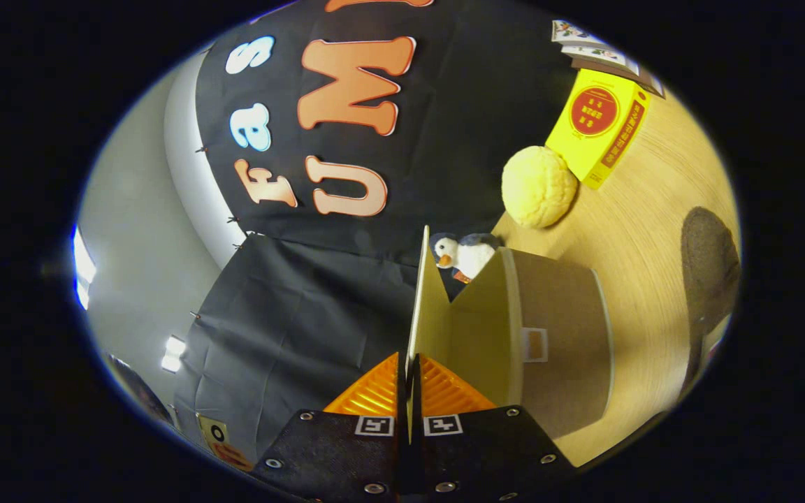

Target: Open the storage box then place both shoes into the box .Put the left shoe in first, then the right shoe, with the right side of both shoes facing outward in a uniform manner.

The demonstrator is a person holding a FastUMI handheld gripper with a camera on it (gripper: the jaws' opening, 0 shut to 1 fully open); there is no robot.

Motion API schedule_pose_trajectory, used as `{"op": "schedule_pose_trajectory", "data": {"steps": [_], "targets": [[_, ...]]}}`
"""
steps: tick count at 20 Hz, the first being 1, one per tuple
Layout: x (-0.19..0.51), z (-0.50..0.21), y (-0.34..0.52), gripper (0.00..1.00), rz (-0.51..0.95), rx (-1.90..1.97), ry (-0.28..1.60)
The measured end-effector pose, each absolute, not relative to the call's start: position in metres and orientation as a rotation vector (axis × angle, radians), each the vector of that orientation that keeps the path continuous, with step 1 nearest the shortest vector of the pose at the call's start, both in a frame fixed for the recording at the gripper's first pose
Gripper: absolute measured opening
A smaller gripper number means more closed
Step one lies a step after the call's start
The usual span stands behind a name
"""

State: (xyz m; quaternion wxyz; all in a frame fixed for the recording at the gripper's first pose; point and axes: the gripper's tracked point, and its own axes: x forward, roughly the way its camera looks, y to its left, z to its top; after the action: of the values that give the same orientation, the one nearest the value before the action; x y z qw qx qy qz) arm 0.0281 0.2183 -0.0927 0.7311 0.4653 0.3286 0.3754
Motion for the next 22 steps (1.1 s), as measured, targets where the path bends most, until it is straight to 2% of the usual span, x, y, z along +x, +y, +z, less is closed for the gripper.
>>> {"op": "schedule_pose_trajectory", "data": {"steps": [8,18,20,21,22], "targets": [[0.011,-0.037,0.317,0.02,0.883,0.877,0.666],[-0.017,-0.052,0.434,0.04,0.928,0.747,0.727],[-0.021,-0.064,0.446,0.06,0.92,0.69,0.748],[-0.02,-0.073,0.449,0.15,0.91,0.646,0.757],[-0.022,-0.079,0.451,0.31,0.9,0.614,0.767]]}}
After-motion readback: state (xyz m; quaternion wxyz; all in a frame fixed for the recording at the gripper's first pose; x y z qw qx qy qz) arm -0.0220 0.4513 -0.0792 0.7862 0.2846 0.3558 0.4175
